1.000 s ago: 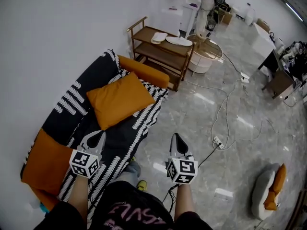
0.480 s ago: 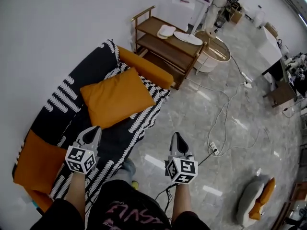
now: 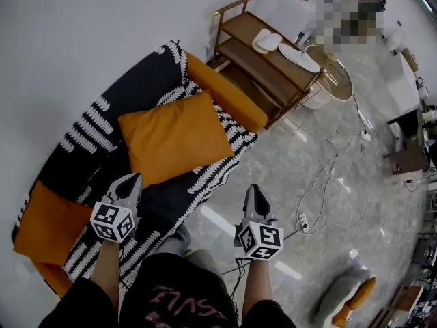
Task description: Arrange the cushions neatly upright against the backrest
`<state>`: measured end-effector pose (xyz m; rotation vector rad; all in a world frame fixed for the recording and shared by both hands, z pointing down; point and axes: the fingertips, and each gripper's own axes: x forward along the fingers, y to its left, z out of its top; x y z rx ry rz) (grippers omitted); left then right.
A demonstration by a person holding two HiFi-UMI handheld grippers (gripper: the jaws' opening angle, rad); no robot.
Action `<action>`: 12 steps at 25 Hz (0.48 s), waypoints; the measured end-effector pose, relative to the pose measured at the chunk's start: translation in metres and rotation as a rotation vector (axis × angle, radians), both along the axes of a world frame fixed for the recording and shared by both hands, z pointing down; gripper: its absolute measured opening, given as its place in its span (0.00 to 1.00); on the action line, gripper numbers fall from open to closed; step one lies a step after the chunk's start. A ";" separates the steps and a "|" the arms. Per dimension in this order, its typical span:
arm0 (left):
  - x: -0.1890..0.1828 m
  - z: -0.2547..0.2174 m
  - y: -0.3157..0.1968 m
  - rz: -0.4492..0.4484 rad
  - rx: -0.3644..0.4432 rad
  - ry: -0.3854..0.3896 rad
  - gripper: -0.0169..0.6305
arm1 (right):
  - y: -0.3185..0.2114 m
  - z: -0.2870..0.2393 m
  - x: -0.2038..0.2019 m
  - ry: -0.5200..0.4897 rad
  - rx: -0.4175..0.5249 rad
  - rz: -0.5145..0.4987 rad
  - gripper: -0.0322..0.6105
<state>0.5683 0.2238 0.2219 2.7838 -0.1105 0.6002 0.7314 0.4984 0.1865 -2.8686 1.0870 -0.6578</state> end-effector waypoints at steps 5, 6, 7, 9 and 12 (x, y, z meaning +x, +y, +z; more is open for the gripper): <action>0.006 -0.001 -0.021 -0.029 -0.004 -0.008 0.03 | -0.023 0.007 0.013 -0.036 -0.030 -0.034 0.07; 0.007 -0.002 -0.026 -0.039 -0.007 -0.007 0.03 | -0.028 0.006 0.016 -0.036 -0.032 -0.045 0.07; 0.006 -0.002 -0.030 -0.050 -0.010 -0.005 0.03 | -0.033 0.006 0.017 -0.036 -0.036 -0.059 0.07; 0.005 -0.002 -0.037 -0.074 -0.017 0.000 0.03 | -0.045 0.008 0.020 -0.034 -0.045 -0.092 0.07; 0.003 0.001 -0.048 -0.116 -0.032 0.001 0.03 | -0.063 0.008 0.026 -0.030 -0.052 -0.133 0.07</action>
